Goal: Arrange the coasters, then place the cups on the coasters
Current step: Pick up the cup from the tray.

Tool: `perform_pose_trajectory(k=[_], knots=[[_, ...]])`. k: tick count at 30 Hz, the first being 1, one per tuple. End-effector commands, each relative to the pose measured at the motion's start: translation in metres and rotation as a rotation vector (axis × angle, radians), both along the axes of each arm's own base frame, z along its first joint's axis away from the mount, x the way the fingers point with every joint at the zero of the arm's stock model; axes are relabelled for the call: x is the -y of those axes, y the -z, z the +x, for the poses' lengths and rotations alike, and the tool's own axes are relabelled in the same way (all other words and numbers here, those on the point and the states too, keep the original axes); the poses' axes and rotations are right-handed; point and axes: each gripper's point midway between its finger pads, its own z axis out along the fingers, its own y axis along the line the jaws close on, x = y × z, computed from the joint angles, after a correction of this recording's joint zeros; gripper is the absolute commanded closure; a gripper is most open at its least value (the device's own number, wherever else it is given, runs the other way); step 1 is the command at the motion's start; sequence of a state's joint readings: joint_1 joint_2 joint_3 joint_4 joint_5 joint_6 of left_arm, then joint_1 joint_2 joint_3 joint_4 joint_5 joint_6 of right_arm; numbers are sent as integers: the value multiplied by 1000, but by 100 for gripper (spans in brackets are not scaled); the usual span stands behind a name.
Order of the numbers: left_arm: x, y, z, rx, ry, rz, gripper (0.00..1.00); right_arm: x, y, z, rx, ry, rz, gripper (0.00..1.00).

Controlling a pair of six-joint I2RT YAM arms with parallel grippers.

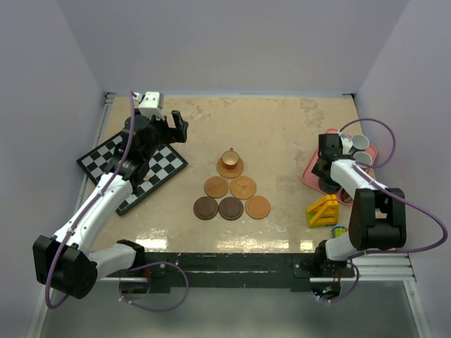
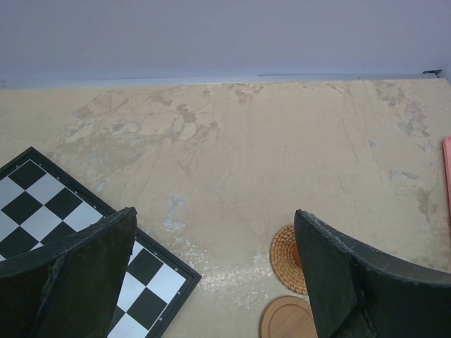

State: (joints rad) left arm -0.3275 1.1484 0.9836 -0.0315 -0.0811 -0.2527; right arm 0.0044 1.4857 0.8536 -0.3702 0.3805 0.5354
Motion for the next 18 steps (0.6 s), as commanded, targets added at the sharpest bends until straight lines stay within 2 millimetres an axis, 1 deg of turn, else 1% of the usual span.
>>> perform_pose_trajectory(k=[1,2,4,7,9,11,18], knots=[[6,-15,4,37,14,-44,2,-9,-1,16,63,-17,49,88],[6,-15,4,37,13,-43,2,-10,1,16,58,-20,54,94],[5,-15,4,39,11,-42,2,-11,3,16,49,-28,58,100],[4,-15,4,40,6,-40,2,-11,4,15,42,-30,60,100],[5,-15,4,38,8,-41,2,-12,1,16,47,-46,55,100],[5,-15,4,39,10,-42,2,-17,-5,18,65,-81,70,100],[5,-17,4,44,13,-44,2,-23,-44,26,157,-162,68,100]])
